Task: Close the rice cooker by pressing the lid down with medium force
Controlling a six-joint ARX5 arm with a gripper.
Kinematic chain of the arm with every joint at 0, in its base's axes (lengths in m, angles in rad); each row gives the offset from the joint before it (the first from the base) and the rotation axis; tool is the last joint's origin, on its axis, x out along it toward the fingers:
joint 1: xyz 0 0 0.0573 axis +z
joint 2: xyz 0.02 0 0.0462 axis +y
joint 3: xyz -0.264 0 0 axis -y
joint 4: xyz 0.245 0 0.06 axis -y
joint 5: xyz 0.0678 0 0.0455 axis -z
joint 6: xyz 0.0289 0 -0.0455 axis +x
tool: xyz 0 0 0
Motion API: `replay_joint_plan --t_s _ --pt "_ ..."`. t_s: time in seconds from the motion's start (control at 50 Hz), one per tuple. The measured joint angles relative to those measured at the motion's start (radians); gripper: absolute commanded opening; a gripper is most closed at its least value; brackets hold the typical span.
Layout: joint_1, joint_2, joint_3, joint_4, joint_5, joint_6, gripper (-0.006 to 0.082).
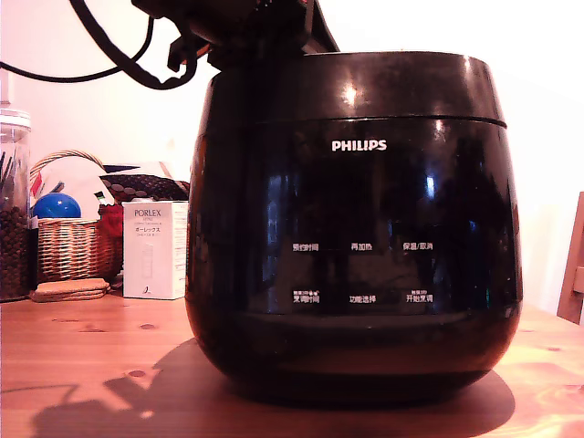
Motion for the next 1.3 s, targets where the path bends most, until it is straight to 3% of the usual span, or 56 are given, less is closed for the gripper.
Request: replay_joint_plan --t_s 0.3,0.4,0.66,0.96,1.3 --pt "-0.009 -0.031 0.053 -0.099 0.017 0.070 -0.0020" --pt "-0.006 -0.052 0.071 -0.128 0.017 0.143 -0.0020" --pt "0.055 -0.211 0.154 -0.192 0.016 0.188 -0.0020" --pt "0.212 -0.311 0.159 -0.328 -0.050 0.272 -0.0020" --pt "0.479 -0.378 0.159 -0.410 -0.078 0.328 -0.0020"
